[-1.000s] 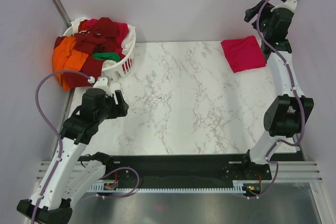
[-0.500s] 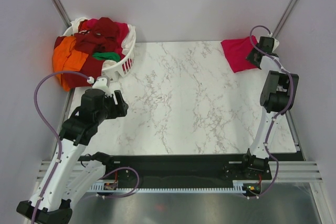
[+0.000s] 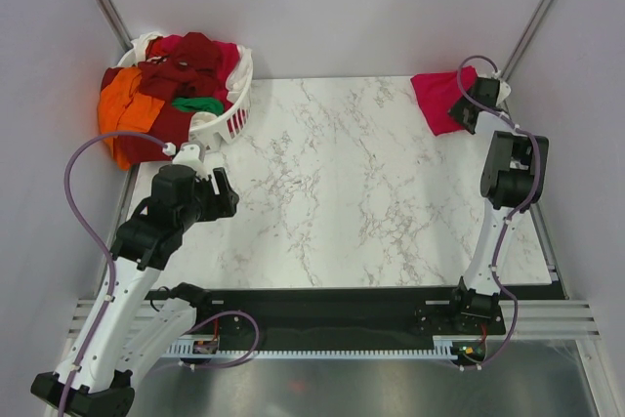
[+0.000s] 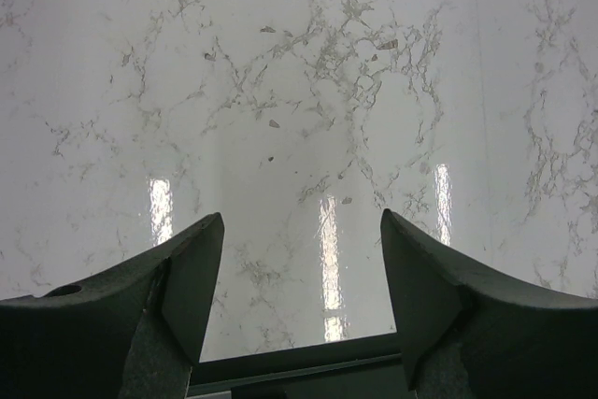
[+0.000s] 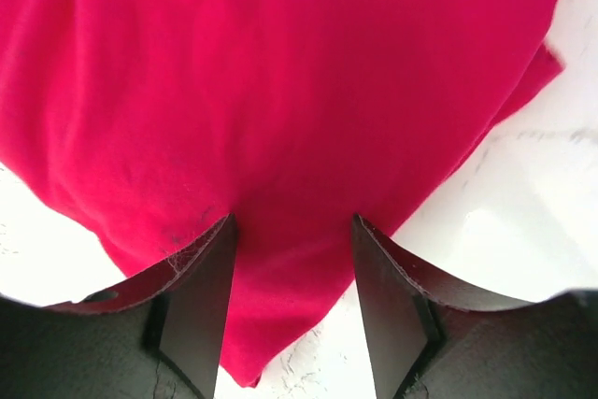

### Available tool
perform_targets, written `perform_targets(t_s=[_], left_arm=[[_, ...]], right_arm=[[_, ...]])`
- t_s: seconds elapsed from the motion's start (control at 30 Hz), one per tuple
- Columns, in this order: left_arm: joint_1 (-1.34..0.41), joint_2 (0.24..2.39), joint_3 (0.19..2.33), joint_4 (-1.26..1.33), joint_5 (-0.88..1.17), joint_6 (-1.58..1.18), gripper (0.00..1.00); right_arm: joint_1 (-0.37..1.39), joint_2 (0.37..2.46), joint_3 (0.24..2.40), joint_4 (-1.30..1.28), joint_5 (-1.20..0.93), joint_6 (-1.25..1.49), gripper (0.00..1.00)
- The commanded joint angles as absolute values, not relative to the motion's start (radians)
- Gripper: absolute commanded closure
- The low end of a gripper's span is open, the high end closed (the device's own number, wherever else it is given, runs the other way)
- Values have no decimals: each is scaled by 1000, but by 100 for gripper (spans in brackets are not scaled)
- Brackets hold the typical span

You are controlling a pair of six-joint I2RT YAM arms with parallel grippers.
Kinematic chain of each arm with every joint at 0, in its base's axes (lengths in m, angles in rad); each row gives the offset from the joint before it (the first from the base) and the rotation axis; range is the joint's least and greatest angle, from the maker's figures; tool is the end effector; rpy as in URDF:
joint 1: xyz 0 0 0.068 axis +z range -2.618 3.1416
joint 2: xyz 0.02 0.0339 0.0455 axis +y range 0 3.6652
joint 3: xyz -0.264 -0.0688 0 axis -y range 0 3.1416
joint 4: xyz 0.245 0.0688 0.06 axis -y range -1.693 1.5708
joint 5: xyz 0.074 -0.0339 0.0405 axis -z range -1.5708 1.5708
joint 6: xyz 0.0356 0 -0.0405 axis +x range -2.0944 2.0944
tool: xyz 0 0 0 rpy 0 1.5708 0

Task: Fold and stack the t-shirts
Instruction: Neatly place the folded tshirt to the corner

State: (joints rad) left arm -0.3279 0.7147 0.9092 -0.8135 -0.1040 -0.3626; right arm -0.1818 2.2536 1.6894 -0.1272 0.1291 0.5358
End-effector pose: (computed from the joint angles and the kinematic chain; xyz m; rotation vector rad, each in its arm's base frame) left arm 0.1323 -0.0411 0.3293 -0.0971 2.1973 -0.2758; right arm 0.5007 -0.0967 0.1683 0.8559 2.0870 0.0433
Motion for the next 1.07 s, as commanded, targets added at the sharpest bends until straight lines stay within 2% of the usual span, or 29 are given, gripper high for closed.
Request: perform_targets(t_s=[0.0, 0.3, 0.4, 0.43, 0.5, 0.53, 0.67, 0.87, 0.93, 0.97, 1.0, 1.03], left_arm=[[-330, 710, 904, -785, -123, -383, 24], [-330, 703, 904, -785, -124, -383, 24], [-330, 700, 904, -785, -118, -383, 23], [-330, 696, 905, -787, -115, -380, 21], [-330, 677, 908, -784, -89, -371, 11], [-330, 670, 908, -784, -86, -370, 0], [-330, 644, 910, -784, -91, -367, 0], [-331, 620, 905, -776, -69, -359, 0], [-331, 617, 905, -773, -55, -338, 22], [-330, 592, 900, -746, -5, -318, 30], [-330, 583, 900, -738, 18, -308, 28], [-330, 568, 905, -735, 21, -308, 21]], right_arm=[[-158, 2263, 1641, -65, 98, 636, 40], [-135, 2278, 1620, 66, -31, 741, 40], [-135, 2240, 1609, 57, -14, 723, 34], [-135, 2215, 1608, 54, -17, 713, 26], [-133, 2177, 1600, 31, -11, 687, 19], [-133, 2130, 1594, 19, -6, 660, 13], [-121, 1959, 1528, -21, 58, 578, 5], [-62, 1616, 1363, -21, 124, 474, 2], [-38, 1478, 1303, -12, 124, 469, 2], [-17, 1433, 1234, -6, 108, 485, 2], [-8, 1349, 1197, -8, 65, 489, 2], [20, 1309, 1162, -6, 64, 498, 2]])
